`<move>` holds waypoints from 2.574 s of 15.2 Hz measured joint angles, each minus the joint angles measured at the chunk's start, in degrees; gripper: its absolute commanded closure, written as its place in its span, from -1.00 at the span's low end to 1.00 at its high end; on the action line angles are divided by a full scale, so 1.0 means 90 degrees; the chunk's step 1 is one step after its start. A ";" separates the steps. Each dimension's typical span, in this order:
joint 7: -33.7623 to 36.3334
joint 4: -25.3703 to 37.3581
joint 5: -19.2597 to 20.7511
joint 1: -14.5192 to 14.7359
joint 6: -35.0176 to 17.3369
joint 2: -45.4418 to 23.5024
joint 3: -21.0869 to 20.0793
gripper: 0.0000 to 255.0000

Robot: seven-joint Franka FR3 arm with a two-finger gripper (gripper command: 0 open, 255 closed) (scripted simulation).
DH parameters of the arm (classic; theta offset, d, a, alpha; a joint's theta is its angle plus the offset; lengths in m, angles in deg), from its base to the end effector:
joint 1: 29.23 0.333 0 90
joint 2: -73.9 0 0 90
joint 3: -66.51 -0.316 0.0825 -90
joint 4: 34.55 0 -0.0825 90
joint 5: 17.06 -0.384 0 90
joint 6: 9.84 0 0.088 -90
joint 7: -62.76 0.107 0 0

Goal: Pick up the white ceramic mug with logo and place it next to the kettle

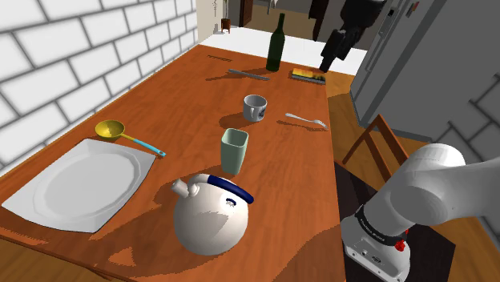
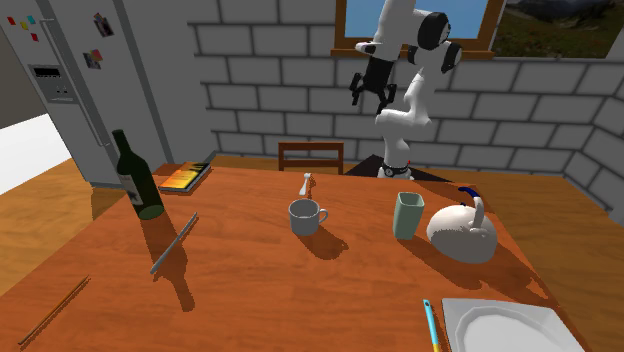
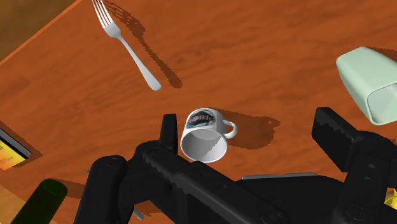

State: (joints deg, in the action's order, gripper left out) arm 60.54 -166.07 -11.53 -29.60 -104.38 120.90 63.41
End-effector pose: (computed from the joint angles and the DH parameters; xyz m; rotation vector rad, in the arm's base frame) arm 0.3048 0.0117 0.6380 2.9917 0.1076 0.2608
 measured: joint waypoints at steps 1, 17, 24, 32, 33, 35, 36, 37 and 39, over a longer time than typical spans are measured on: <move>0.0000 0.0000 0.0000 0.0000 0.0000 0.0000 0.0000 -1.00; -0.0786 0.0823 -0.0209 -0.0075 -0.1882 -0.3368 0.0782 -1.00; -0.1298 0.1771 -0.0568 -0.0144 -0.2343 -0.5130 0.1026 -1.00; -0.1770 0.3289 -0.1041 -0.0310 -0.2401 -0.7138 0.1050 -1.00; -0.1794 0.3366 -0.1069 -0.0323 -0.2442 -0.7281 0.1044 -1.00; -0.1806 0.3301 -0.1094 -0.0324 -0.2590 -0.7383 0.1032 -1.00; -0.1804 0.3267 -0.1101 -0.0319 -0.2652 -0.7412 0.1027 -1.00; -0.1813 0.3254 -0.1108 -0.0323 -0.2703 -0.7452 0.1025 -1.00; -0.1821 0.3210 -0.1125 -0.0324 -0.2847 -0.7553 0.1017 -1.00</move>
State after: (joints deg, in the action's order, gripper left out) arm 44.15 -137.18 -21.65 -32.52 -130.01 52.92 72.56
